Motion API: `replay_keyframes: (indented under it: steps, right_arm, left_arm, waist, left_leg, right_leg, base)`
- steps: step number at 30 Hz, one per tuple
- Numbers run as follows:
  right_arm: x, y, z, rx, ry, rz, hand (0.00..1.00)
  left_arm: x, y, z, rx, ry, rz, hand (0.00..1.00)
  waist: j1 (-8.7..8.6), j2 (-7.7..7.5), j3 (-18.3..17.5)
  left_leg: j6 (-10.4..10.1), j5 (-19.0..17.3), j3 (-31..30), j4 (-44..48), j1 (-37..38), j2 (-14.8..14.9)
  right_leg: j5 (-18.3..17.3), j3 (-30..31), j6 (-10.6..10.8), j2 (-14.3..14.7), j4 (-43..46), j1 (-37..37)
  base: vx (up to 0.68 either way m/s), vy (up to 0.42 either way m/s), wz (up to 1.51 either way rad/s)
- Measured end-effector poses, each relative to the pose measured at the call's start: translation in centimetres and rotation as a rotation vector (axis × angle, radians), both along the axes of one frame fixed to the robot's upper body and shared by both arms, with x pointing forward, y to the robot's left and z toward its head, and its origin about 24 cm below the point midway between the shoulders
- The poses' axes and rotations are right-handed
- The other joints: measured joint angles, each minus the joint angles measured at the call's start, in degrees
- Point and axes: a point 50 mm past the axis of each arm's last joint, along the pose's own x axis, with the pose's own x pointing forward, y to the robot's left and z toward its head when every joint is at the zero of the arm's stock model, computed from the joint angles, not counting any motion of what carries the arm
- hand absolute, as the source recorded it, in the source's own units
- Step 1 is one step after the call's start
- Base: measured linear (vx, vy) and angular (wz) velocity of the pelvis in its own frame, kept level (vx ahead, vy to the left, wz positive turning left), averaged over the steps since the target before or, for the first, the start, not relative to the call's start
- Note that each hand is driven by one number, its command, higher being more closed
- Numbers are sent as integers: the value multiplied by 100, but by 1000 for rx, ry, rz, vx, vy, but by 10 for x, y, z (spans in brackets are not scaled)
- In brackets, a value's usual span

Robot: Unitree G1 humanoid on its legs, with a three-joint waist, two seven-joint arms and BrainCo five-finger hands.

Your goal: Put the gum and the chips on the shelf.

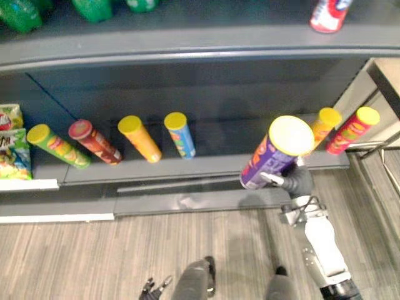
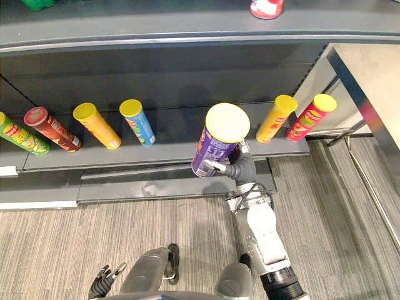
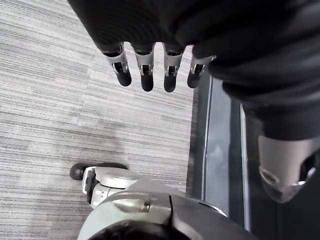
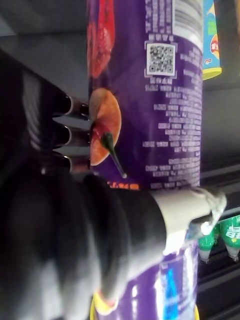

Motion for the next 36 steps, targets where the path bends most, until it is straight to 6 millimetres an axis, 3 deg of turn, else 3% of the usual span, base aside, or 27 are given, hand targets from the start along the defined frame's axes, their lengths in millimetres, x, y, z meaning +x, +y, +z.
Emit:
replay_keyframes:
  steps: [2, 4, 6, 7, 9, 11, 12, 13, 14, 15, 18, 21, 24, 36]
  right_arm:
    - [0, 0, 0, 3, 1, -10, 100]
    - [0, 1, 0, -5, -2, -13, 100]
    - [3, 7, 1, -23, -8, 11, 100]
    - [6, 15, 3, -27, -19, 43, 100]
    - [10, 28, 13, -30, -60, 94, 100]
    - [13, 36, 23, -34, -98, 129, 100]
    - [15, 40, 27, -33, -115, 143, 100]
    - [16, 43, 30, -29, -127, 152, 100]
    - [16, 45, 32, -19, -132, 155, 100]
    - [19, 47, 34, -21, -137, 160, 100]
    - [22, 51, 36, -18, -134, 168, 100]
    - [23, 51, 33, -20, -110, 157, 100]
    - [23, 51, 33, -19, -107, 154, 100]
    - [22, 52, 33, -27, -110, 169, 100]
  left_arm:
    - [1, 0, 0, 1, -3, -2, 0]
    - [3, 2, 1, 14, -7, -17, 0]
    - [0, 2, 1, 25, 3, -20, 0]
    - [-1, 1, 1, 31, 6, -10, 0]
    - [3, 1, 2, 43, -12, 27, 0]
    - [9, 3, 5, 48, -37, 56, 0]
    - [12, 4, 6, 56, -44, 63, 0]
    - [12, 5, 6, 61, -46, 76, 0]
    - [13, 6, 6, 64, -45, 82, 0]
    - [14, 3, 5, 61, -36, 92, 0]
    - [16, 1, 5, 54, -42, 99, 0]
    - [14, 1, 4, 53, -36, 116, 0]
    - [11, 1, 2, 56, -25, 127, 0]
    - [12, 4, 4, 88, -40, 150, 0]
  waist:
    - [27, -9, -16]
    - [66, -55, -24]
    - [152, -80, -15]
    - [180, -60, -8]
    - [166, 1, 18]
    - [164, -1, 23]
    - [165, -10, 24]
    - [179, -53, 27]
    - [180, -92, 31]
    - [208, -24, 42]
    - [254, 5, 67]
    - [252, 5, 67]
    - [250, 3, 67]
    - [239, -85, 114]
  left_leg:
    - [73, -43, 5, -67, -13, -14]
    - [184, -42, 26, -117, 35, -59]
    - [245, -56, 80, -269, 373, -110]
    - [249, -58, 170, -361, 566, -17]
    - [245, -57, 192, -405, 676, 188]
    - [226, -58, 209, -365, 689, 342]
    - [149, -96, 219, -272, 691, 412]
    - [-50, -214, 216, -118, 697, 455]
    - [-143, -286, 182, -24, 698, 453]
    - [-253, -373, 125, 85, 671, 634]
    - [-440, -392, 52, 30, 575, 984]
    - [-651, -215, -22, -295, 755, 1042]
    - [-738, 29, -60, -644, 833, 998]
    - [-849, 436, -174, -1195, 846, 874]
  right_leg:
    - [139, 1, -173, 5, 130, -121]
    - [-50, 16, -588, -3, 1806, -781]
    - [65, -66, -860, -78, 2568, -1021]
    - [-205, -236, -922, -70, 2733, -1115]
    - [-501, -697, -915, 128, 2457, -1215]
    - [-490, -956, -912, 333, 1814, -1313]
    - [-359, -977, -800, 435, 1327, -1284]
    - [199, -953, -789, 492, 880, -1178]
    - [328, -923, -605, 520, 768, -1132]
    - [196, -933, -449, 672, 581, -976]
    - [94, -1140, -442, 1027, 204, -879]
    - [-25, -1232, -572, 1081, 341, -859]
    - [-86, -1308, -653, 1060, 410, -889]
    - [-171, -1409, -673, 972, 444, -1052]
  base:
    - [25, 144, -1]
    - [42, 77, 6]
    - [126, 41, -18]
    - [126, 5, -33]
    - [105, -69, -23]
    - [113, -165, -8]
    - [131, -242, 8]
    - [100, -220, 13]
    - [117, -288, 5]
    - [65, -206, -8]
    - [52, -220, -13]
    - [23, -154, 11]
    - [-24, -133, 15]
    - [-36, -47, 6]
